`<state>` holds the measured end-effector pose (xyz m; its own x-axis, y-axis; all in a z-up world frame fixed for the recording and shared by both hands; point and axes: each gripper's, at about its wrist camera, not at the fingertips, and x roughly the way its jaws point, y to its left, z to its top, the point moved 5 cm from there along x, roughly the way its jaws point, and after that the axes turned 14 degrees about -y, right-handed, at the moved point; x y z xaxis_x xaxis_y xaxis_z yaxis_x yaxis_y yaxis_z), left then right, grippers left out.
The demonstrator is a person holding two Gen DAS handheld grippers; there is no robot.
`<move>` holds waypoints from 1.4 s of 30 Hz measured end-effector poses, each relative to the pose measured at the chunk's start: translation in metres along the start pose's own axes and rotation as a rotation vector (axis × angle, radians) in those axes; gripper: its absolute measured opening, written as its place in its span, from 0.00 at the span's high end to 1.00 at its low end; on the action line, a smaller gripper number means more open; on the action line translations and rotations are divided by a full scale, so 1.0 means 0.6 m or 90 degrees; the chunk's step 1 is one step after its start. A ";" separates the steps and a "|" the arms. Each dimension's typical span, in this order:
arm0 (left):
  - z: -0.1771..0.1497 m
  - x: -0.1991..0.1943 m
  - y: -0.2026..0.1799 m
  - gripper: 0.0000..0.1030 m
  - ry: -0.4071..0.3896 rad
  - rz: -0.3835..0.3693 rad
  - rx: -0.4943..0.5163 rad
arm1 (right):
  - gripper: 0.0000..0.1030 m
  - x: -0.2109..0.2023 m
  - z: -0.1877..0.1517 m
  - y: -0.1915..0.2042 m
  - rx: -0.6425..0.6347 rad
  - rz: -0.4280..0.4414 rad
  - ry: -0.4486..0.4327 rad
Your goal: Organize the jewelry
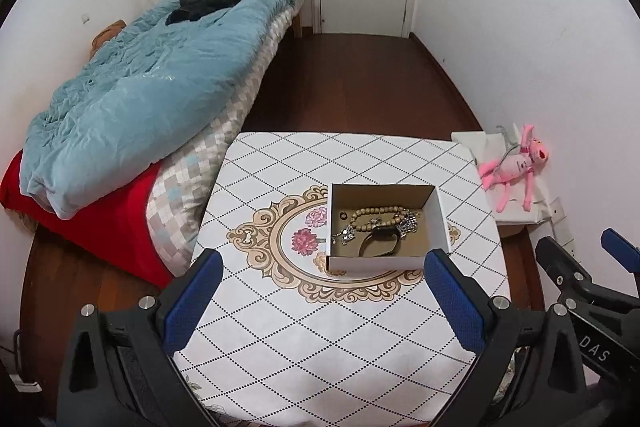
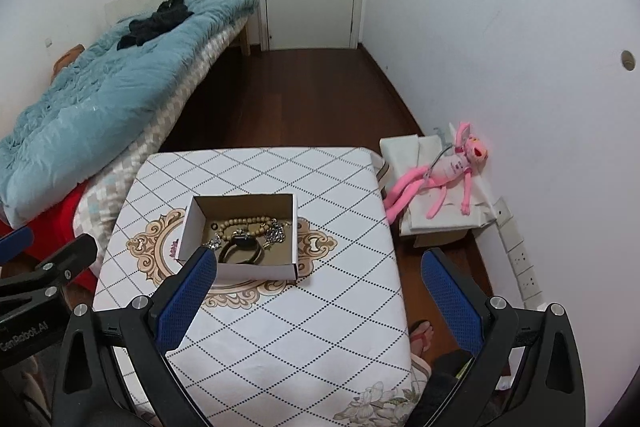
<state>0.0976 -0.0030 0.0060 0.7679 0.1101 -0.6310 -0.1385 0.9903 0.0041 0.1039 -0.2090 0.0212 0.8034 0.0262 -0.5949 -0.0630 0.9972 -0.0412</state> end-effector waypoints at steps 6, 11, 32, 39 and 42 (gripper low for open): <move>0.004 0.019 0.004 0.00 0.013 0.004 0.001 | 0.00 0.029 -0.003 0.000 -0.005 -0.003 0.018; 0.004 0.027 0.008 0.00 0.019 0.006 -0.003 | 0.00 0.040 -0.003 0.002 -0.009 -0.001 0.029; -0.007 0.034 0.015 0.00 0.033 0.006 -0.006 | 0.00 0.041 -0.005 0.009 -0.020 0.014 0.040; -0.010 0.034 0.015 0.00 0.033 0.001 -0.003 | 0.00 0.041 -0.007 0.010 -0.020 0.017 0.041; -0.012 0.034 0.014 0.00 0.033 -0.004 0.004 | 0.00 0.041 -0.007 0.011 -0.021 0.019 0.041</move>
<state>0.1076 0.0068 -0.0121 0.7351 0.1000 -0.6705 -0.1301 0.9915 0.0053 0.1205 -0.2024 0.0030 0.7608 0.0497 -0.6471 -0.1059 0.9932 -0.0483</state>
